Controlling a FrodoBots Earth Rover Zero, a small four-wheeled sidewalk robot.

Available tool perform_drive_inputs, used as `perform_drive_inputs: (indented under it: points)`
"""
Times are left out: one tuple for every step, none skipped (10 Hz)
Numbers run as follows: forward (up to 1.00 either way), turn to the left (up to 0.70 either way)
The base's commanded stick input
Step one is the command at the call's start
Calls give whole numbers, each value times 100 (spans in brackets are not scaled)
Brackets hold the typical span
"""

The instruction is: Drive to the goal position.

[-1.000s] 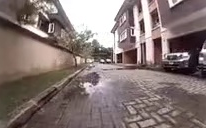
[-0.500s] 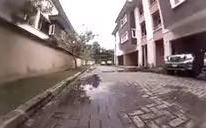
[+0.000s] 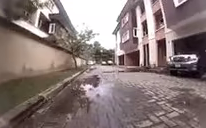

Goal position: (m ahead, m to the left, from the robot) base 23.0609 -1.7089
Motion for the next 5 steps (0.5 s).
perform_drive_inputs:
  points:
    - [50,0]
    - [50,0]
    - [50,0]
    - [50,0]
    - [50,0]
